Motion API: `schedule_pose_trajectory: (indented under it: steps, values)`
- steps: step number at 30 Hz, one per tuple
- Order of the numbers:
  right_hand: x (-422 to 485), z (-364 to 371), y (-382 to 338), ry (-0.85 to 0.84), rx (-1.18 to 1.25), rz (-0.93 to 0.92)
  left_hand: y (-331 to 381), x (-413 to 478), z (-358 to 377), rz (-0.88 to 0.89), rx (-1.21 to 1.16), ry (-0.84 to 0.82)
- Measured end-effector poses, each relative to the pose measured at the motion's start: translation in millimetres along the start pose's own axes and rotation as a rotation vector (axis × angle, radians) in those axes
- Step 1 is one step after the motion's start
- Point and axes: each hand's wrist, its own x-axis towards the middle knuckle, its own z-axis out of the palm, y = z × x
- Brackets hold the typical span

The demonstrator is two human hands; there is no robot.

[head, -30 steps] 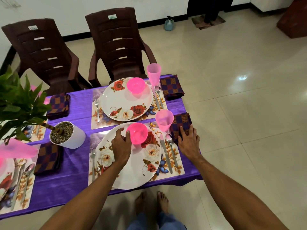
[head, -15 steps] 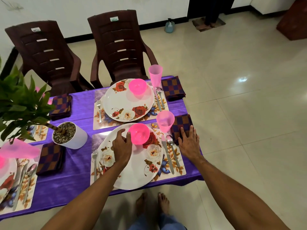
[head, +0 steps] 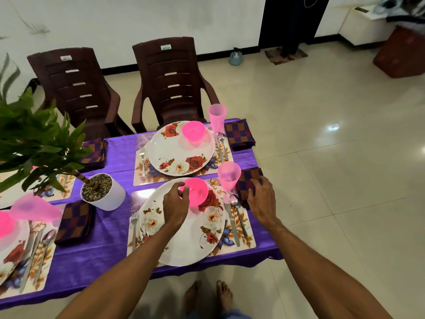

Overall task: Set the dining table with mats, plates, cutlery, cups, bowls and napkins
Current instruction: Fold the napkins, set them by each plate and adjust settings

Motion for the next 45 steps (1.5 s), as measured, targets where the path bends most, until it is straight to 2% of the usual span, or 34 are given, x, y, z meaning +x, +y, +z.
schedule_pose_trajectory:
  steps: [4, 14, 19, 22, 25, 30, 33, 37, 41, 45]
  values:
    - [11, -23, -19, 0.080, 0.065, -0.064, 11, 3, -1, 0.012, -0.014, -0.001]
    - [68, -43, -64, 0.071, 0.168, -0.168, 34, 39, -10, 0.090, -0.058, 0.008]
    - [102, -33, -89, -0.003, 0.199, -0.208, 22, 83, -21, 0.039, -0.071, 0.021]
    - [127, -18, -101, -0.084, 0.198, -0.207, 8, 114, -29, -0.055, -0.094, 0.043]
    - [156, 1, -112, -0.184, 0.205, -0.117, -20, 148, -38, -0.182, -0.113, 0.052]
    - [214, 43, -96, -0.331, 0.198, 0.166, -83, 202, -51, -0.430, -0.103, 0.100]
    - [234, 63, -81, -0.372, 0.170, 0.215, -106, 222, -56, -0.513, -0.071, 0.104]
    - [244, 74, -71, -0.415, 0.087, 0.265, -128, 244, -60, -0.569, -0.024, 0.056]
    - [247, 83, -72, -0.366, 0.049, 0.316, -155, 260, -56, -0.623, -0.068, 0.052]
    - [247, 84, -77, -0.347, 0.058, 0.347, -173, 271, -52, -0.616, -0.013, 0.031]
